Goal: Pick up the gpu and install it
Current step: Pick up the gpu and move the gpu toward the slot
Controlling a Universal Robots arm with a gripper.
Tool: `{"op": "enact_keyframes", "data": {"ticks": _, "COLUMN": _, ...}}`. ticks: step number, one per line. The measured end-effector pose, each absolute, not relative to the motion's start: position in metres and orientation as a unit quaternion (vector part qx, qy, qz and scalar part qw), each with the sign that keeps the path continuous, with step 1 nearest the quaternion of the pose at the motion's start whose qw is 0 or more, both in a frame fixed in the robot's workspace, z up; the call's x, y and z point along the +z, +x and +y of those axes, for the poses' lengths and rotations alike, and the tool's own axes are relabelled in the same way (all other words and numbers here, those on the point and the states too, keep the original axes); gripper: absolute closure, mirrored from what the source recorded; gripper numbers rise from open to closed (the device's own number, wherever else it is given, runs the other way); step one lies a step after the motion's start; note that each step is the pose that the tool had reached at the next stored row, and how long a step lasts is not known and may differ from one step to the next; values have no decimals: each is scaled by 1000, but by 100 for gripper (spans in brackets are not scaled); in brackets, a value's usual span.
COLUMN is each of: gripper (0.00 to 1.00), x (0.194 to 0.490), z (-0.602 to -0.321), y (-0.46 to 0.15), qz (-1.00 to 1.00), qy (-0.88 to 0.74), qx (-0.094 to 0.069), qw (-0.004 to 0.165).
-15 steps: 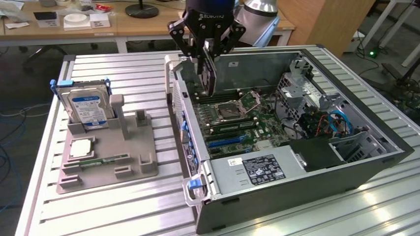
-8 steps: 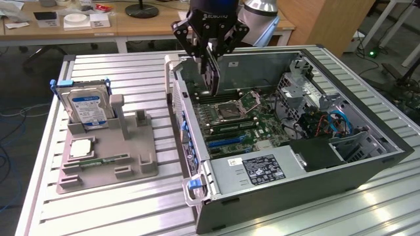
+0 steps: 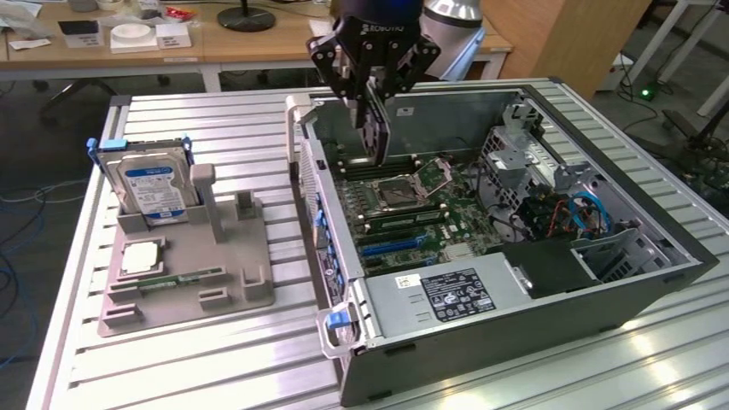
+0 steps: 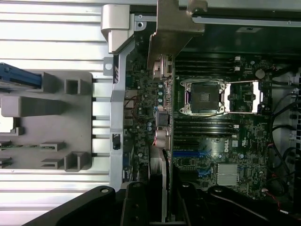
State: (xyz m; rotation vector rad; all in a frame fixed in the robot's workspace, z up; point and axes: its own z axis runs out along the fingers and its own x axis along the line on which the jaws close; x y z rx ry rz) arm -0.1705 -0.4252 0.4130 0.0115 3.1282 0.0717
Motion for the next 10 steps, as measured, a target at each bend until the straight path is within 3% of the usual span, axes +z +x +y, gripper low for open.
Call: {"op": "enact_keyframes", "data": {"ticks": 10, "gripper": 72, "x": 413, "z": -425, "y": -160, "qz": 1000, "qy": 4, "qx": 23, "qw": 6}}
